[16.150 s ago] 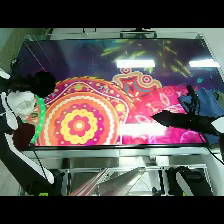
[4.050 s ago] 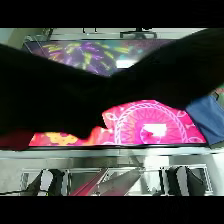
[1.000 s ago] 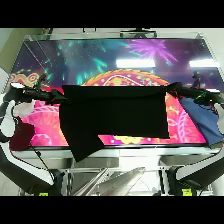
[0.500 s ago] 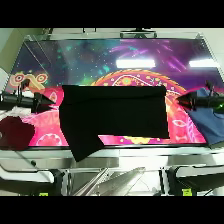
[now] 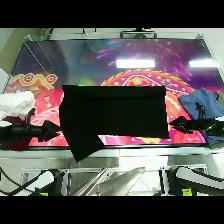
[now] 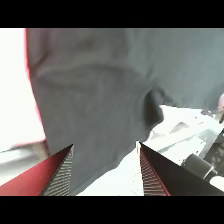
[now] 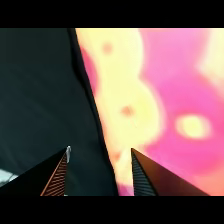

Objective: Fold the shirts.

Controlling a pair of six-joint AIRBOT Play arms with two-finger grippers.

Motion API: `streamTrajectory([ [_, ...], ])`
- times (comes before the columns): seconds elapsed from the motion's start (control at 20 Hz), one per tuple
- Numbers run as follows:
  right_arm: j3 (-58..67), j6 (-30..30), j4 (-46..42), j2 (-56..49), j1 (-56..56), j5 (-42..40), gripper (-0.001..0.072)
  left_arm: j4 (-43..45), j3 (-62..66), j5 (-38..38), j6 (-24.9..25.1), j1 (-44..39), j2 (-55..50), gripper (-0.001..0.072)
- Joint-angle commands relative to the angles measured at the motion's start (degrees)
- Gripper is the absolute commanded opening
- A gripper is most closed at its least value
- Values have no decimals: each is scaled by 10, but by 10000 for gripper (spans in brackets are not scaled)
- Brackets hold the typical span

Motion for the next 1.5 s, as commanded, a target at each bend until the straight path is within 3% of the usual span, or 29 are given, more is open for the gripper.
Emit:
streamTrajectory([
  [0.0, -18, -10, -14, -18, 37, -24, 428, 18, -55, 16, -3, 3, 29, 426],
  [0.45, -17, -12, 2, -61, 141, -22, 429, 39, -125, 94, -26, -12, 59, 427],
  [0.8, -17, -12, 1, -61, 134, -1, 428, 38, -127, 222, -47, -184, 49, 426],
  [0.9, -17, -12, 0, -61, 118, 7, 428, 38, -127, 228, -48, -212, 27, 424],
  [0.95, -17, -11, -1, -61, 105, 13, 429, 38, -126, 226, -47, -219, 14, 327],
  [1.0, -17, -8, -1, -61, 89, 19, 428, 35, -126, 225, -47, -220, 5, 151],
  [1.05, -17, -7, -1, -61, 68, 28, 428, 33, -126, 223, -46, -220, 0, 50],
  [1.35, -19, 15, -14, -61, 4, 63, 423, 14, -126, 228, -36, -219, 0, 34],
  [1.4, -21, 18, -14, -61, 4, 70, 248, -3, -125, 225, -20, -219, 0, 34],
  [1.45, -22, 19, -14, -61, 5, 76, 26, -18, -119, 214, -5, -219, 0, 34],
])
